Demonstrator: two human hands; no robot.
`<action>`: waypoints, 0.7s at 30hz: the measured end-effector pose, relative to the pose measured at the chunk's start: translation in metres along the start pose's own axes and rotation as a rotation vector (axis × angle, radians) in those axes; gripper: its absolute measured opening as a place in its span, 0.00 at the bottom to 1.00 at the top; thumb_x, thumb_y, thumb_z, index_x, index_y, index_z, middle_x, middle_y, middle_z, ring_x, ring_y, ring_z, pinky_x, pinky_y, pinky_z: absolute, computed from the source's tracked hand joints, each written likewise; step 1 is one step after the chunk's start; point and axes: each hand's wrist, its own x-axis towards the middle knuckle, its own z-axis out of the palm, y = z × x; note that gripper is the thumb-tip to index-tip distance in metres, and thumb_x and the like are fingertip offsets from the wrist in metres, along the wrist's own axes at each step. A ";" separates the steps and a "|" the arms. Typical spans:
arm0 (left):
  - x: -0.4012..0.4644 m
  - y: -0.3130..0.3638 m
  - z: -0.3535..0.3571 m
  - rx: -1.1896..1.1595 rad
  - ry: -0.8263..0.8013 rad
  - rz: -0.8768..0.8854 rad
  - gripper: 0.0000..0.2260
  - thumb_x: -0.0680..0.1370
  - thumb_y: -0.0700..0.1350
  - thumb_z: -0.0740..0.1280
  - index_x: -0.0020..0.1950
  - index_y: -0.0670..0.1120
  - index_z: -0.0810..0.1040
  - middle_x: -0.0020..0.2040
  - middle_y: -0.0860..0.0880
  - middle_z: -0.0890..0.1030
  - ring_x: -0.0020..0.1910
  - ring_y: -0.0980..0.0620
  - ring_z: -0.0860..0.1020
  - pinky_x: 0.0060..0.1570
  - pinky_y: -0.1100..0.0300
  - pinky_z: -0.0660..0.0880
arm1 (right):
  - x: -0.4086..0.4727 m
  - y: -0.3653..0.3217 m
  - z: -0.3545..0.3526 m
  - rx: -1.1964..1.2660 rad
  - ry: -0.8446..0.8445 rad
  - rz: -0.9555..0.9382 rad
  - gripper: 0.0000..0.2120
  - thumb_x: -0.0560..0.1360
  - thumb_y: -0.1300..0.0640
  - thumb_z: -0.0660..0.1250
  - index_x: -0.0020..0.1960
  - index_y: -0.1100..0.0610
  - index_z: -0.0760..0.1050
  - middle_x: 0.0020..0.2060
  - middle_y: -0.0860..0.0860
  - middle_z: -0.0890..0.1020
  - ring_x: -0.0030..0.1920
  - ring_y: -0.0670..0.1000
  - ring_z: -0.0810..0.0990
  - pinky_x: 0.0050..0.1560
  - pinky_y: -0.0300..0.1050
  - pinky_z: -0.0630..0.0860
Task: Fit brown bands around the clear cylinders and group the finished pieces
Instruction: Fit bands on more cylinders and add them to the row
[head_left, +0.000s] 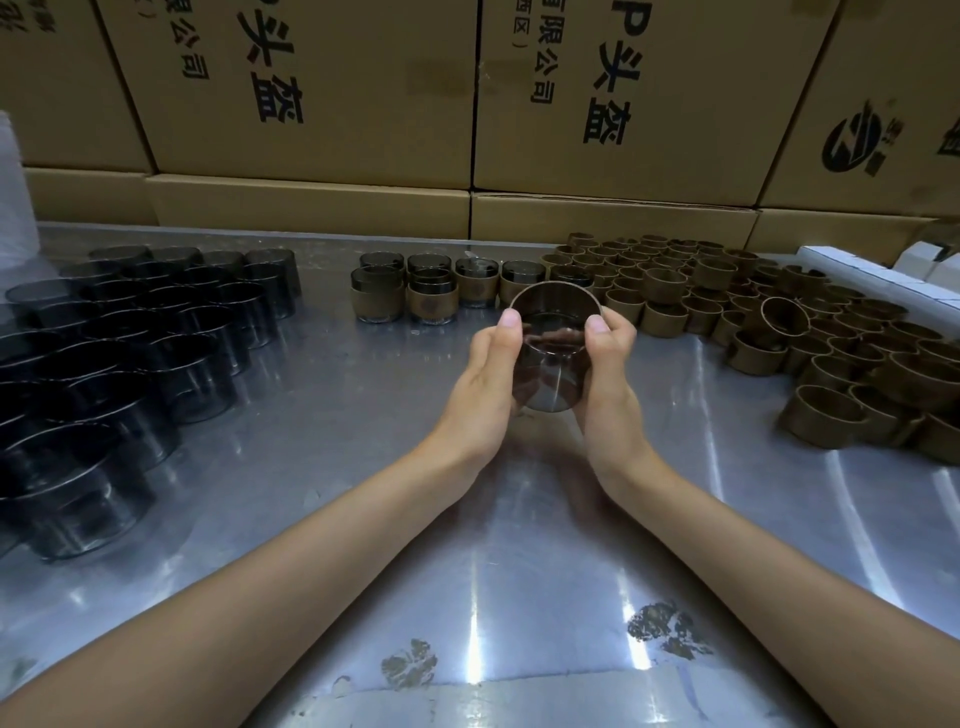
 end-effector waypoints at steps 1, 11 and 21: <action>0.001 -0.001 0.000 -0.015 0.008 -0.007 0.29 0.71 0.65 0.57 0.65 0.47 0.71 0.59 0.45 0.80 0.57 0.51 0.79 0.51 0.59 0.75 | 0.000 0.000 0.000 0.005 0.002 0.004 0.12 0.73 0.43 0.53 0.55 0.45 0.62 0.52 0.52 0.76 0.54 0.49 0.78 0.54 0.47 0.77; 0.008 -0.002 -0.007 -0.095 0.057 -0.069 0.18 0.82 0.55 0.57 0.65 0.45 0.74 0.59 0.44 0.81 0.59 0.48 0.79 0.58 0.53 0.76 | 0.008 0.005 -0.005 0.104 -0.027 0.142 0.11 0.82 0.53 0.54 0.64 0.48 0.64 0.55 0.54 0.78 0.56 0.51 0.79 0.58 0.49 0.75; 0.012 0.019 -0.033 -0.127 -0.118 -0.129 0.22 0.78 0.46 0.66 0.70 0.39 0.69 0.65 0.39 0.76 0.61 0.47 0.77 0.59 0.58 0.74 | 0.019 -0.007 -0.033 0.264 -0.323 0.669 0.30 0.65 0.45 0.70 0.63 0.58 0.74 0.56 0.55 0.83 0.55 0.52 0.82 0.51 0.41 0.79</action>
